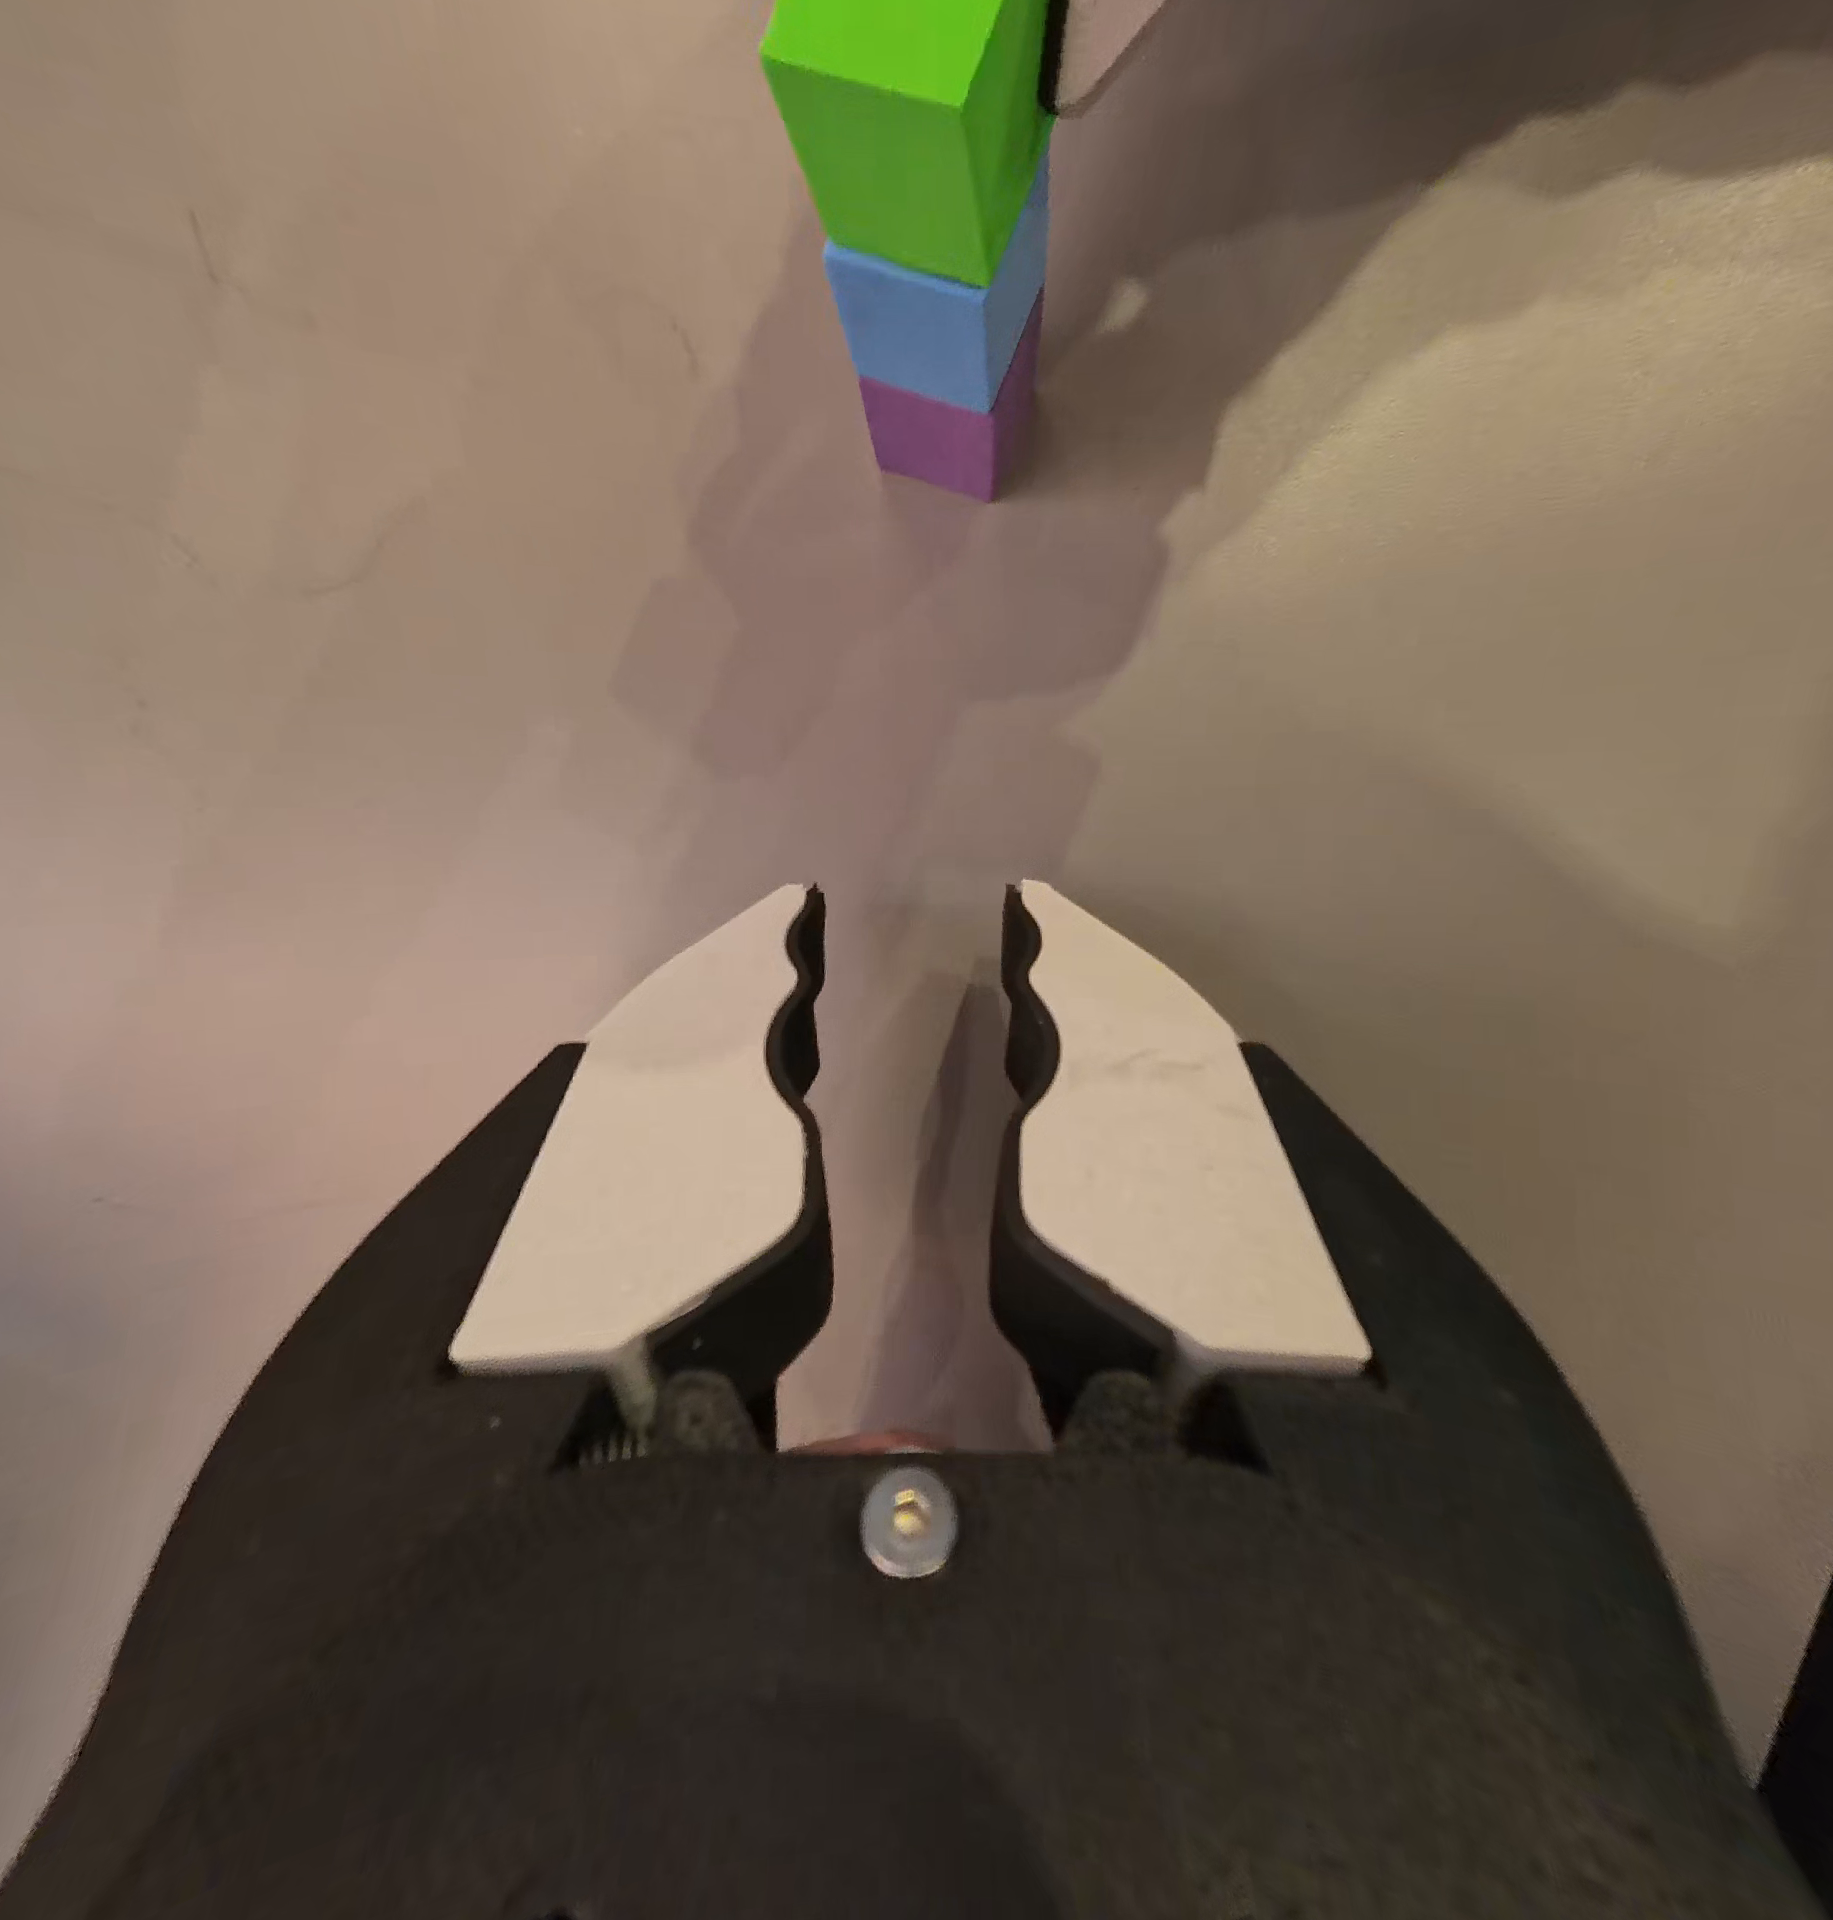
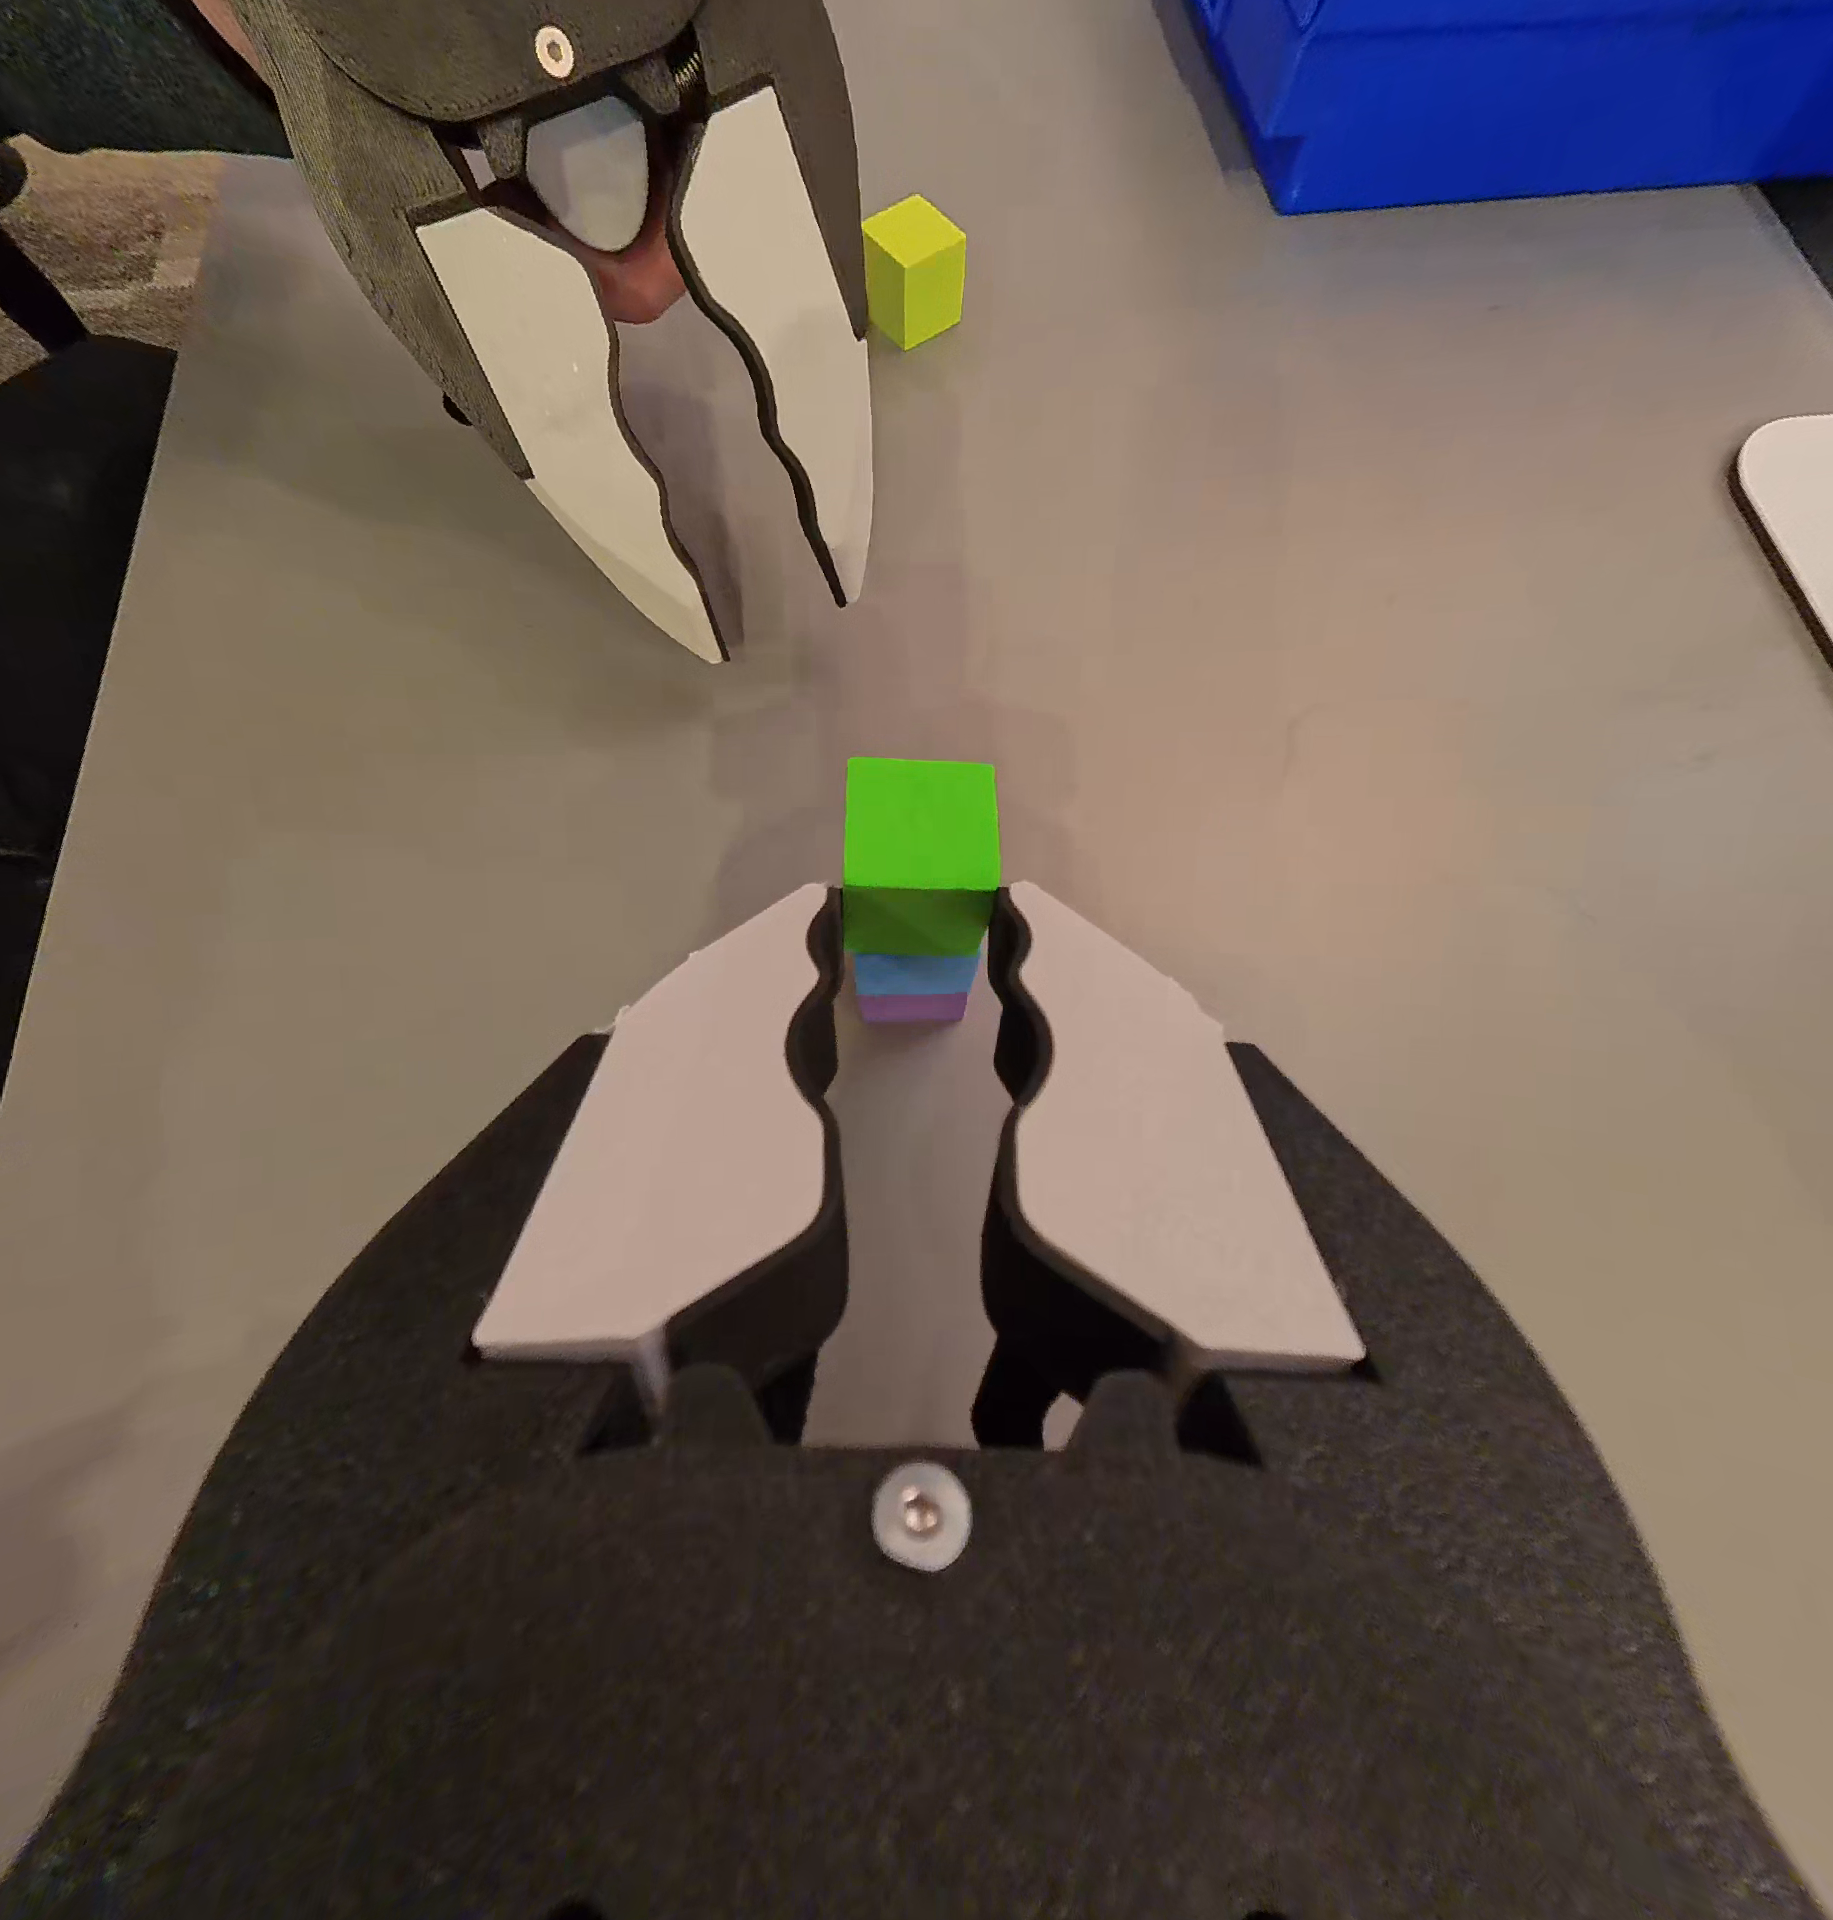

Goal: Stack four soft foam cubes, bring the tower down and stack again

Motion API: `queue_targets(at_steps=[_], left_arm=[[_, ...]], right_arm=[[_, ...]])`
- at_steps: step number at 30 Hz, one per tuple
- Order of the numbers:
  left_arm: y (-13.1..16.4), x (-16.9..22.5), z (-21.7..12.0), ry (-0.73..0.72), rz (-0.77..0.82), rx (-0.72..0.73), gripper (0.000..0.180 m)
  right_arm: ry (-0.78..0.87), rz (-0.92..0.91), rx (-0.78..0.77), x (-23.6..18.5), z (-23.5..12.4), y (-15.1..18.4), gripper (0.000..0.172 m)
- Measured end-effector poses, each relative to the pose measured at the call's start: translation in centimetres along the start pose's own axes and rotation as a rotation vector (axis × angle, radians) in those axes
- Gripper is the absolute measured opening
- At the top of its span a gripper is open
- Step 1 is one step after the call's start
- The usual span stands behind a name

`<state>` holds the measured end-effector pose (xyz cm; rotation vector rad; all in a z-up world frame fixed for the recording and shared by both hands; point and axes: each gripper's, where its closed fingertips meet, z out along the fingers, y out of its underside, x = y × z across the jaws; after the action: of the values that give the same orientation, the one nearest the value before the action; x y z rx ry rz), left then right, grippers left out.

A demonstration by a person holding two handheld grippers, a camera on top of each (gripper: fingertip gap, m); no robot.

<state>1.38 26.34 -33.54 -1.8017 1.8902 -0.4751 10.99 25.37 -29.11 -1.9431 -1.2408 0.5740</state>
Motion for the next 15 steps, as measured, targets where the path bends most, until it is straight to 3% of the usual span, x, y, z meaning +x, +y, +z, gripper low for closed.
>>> queue_targets(at_steps=[15], left_arm=[[-0.32,0.22,0.09,0.006,0.013,0.002,0.031]], right_arm=[[0.0,-0.01,0.015,0.05,-0.15,-0.4,0.026]])
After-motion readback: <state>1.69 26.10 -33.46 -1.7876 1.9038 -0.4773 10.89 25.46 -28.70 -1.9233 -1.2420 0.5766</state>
